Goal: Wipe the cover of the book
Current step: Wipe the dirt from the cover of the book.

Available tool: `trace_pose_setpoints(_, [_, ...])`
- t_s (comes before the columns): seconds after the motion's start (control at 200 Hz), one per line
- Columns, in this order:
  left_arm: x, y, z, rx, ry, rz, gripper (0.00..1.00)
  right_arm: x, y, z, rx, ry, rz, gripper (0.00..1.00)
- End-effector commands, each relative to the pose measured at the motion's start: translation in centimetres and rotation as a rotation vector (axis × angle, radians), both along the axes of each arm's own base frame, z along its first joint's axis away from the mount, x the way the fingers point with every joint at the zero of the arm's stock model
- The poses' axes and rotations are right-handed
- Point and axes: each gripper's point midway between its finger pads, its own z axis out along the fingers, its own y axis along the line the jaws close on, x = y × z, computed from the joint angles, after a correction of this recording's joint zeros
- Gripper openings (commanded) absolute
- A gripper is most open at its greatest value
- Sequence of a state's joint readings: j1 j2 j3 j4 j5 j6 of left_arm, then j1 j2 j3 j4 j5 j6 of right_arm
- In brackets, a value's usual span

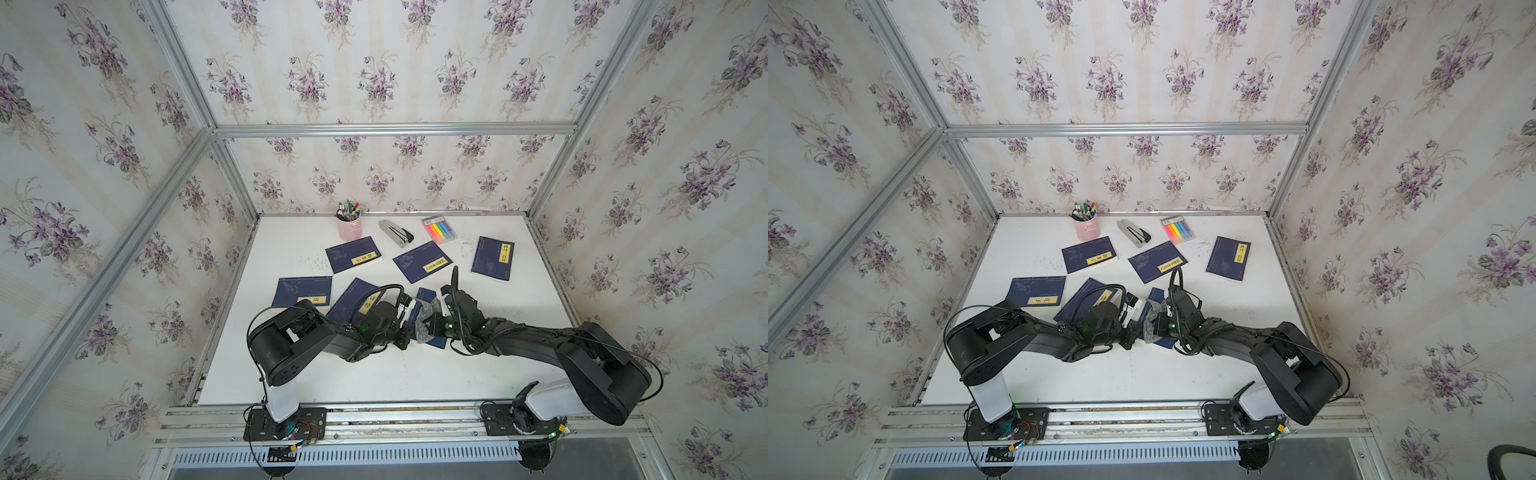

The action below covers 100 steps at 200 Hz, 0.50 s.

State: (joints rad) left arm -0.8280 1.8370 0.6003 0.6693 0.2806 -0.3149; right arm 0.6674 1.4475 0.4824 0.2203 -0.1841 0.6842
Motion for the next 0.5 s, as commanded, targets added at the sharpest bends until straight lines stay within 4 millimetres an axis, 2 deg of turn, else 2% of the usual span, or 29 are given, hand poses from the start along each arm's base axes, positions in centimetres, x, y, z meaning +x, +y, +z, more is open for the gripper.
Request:
trace_pose_setpoints(0.0, [-3.7, 6.1, -7.1, 0.327, 0.218, 0.053, 0.00, -1.0, -1.2, -1.5, -0.041, 0.058, -0.031, 0.00])
trace_pose_setpoints(0.1, [-3.7, 6.2, -7.1, 0.335, 0.216, 0.054, 0.00, -1.7, -3.3, -2.3, -0.114, 0.097, -0.074, 0.00])
trace_pose_setpoints(0.265, [-3.6, 6.2, -7.1, 0.337, 0.214, 0.055, 0.00, -1.6, -6.5, -1.2, -0.097, 0.083, -0.156, 0.00])
trace_pose_setpoints(0.285, [-3.6, 6.2, -7.1, 0.338, 0.213, 0.054, 0.00, -1.0, -7.7, -1.1, -0.096, 0.080, -0.196, 0.00])
trace_pose_setpoints(0.335, [-3.6, 6.2, -7.1, 0.340, 0.215, 0.054, 0.00, -0.9, -8.7, -0.9, -0.095, 0.079, -0.219, 0.00])
trace_pose_setpoints(0.495, [-3.5, 5.9, -7.2, 0.334, 0.219, 0.054, 0.00, -0.4, -10.2, -0.1, -0.103, 0.060, -0.258, 0.00])
